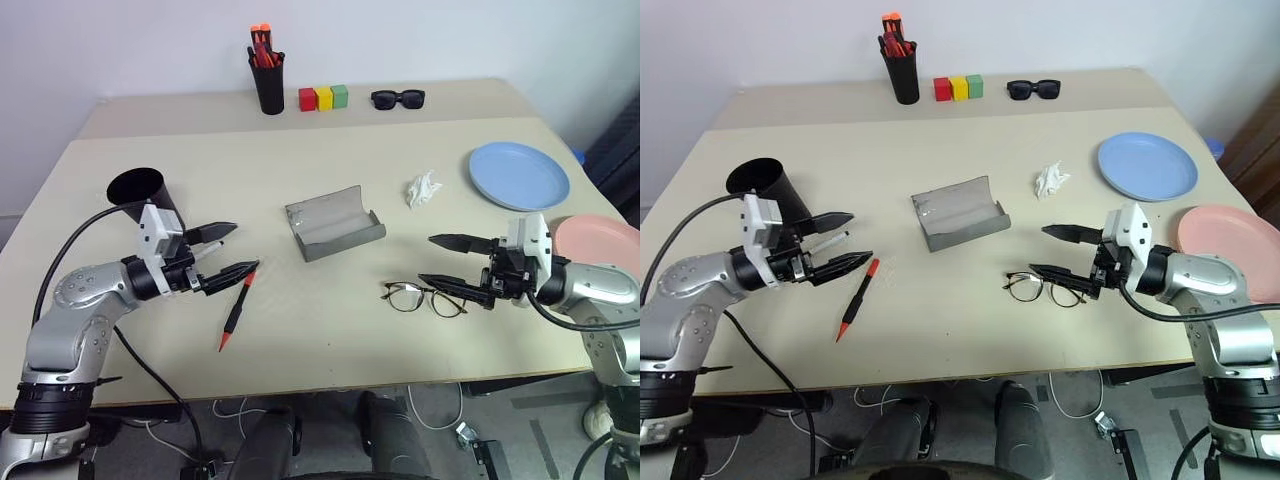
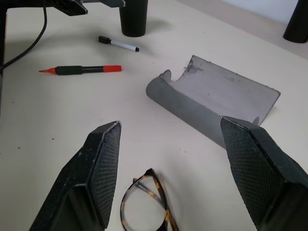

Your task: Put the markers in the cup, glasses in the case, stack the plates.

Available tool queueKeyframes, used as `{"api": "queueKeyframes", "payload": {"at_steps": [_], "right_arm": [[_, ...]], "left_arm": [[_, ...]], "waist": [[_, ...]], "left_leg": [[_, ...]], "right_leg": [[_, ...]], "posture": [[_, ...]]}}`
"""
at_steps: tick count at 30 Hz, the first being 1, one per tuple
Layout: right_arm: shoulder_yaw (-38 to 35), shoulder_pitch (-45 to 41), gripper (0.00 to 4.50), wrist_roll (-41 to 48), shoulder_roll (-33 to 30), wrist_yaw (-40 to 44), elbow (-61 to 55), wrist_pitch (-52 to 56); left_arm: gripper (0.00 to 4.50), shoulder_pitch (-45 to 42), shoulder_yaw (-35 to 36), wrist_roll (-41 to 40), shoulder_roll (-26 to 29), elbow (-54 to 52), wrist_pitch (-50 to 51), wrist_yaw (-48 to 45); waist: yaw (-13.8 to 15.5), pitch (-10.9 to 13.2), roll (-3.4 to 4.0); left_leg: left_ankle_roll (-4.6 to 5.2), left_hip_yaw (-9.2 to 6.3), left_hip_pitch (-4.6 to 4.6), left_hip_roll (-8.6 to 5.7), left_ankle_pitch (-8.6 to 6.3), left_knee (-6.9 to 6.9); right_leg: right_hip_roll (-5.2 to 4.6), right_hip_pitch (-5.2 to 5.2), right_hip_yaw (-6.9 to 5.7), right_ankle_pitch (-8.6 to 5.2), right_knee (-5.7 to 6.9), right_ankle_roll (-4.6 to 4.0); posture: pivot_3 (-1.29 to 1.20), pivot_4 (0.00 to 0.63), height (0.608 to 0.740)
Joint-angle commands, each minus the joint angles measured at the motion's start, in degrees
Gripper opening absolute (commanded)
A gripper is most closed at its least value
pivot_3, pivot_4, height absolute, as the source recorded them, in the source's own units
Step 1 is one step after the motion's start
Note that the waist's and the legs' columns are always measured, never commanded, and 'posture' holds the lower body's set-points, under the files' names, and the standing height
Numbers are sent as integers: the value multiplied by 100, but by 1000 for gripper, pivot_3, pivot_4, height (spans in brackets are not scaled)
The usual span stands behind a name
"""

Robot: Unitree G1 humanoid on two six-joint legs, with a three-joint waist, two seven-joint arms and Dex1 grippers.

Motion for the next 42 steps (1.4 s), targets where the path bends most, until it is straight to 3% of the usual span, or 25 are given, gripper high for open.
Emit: {"api": "queueKeyframes", "payload": {"at_steps": [1,9,18,29,40,42], "right_arm": [[-213,42,3322,133,-67,-108,-369,49],[-150,10,3322,108,6,-278,-494,72],[390,-297,3322,3,422,-599,-660,82],[500,-429,3322,179,547,-644,-558,333],[525,-372,3322,17,730,-687,-517,92],[511,-371,3356,-36,755,-709,-465,10]], "left_arm": [[4500,-206,54,23,97,117,-46,-114],[4500,-277,189,283,377,630,-302,-442],[4500,-5,307,1021,1203,1661,-555,-442],[4500,-339,259,1398,1281,2262,-162,-5],[4500,-918,-432,1843,1188,2951,167,-230],[3946,-992,-546,1834,1253,2961,498,-392]], "waist": [[-3,0,1],[-7,0,1],[-18,0,2],[-31,0,-2],[-8,0,-2],[-19,0,-2]], "left_leg": [[0,0,1,0,0,0],[2,1,0,0,-1,0],[3,0,1,1,-2,-1],[3,-3,-1,0,-2,-1],[2,-3,-2,-2,-2,1],[2,-2,-1,-2,-2,-1]], "right_leg": [[0,0,0,0,0,0],[1,-1,0,0,0,0],[1,-3,0,0,0,1],[1,-6,-1,0,1,1],[2,-6,-1,1,4,2],[2,-7,-2,0,4,2]], "posture": [[0,150,740],[0,150,740],[0,150,740],[0,150,740],[0,150,740],[0,150,740]]}}
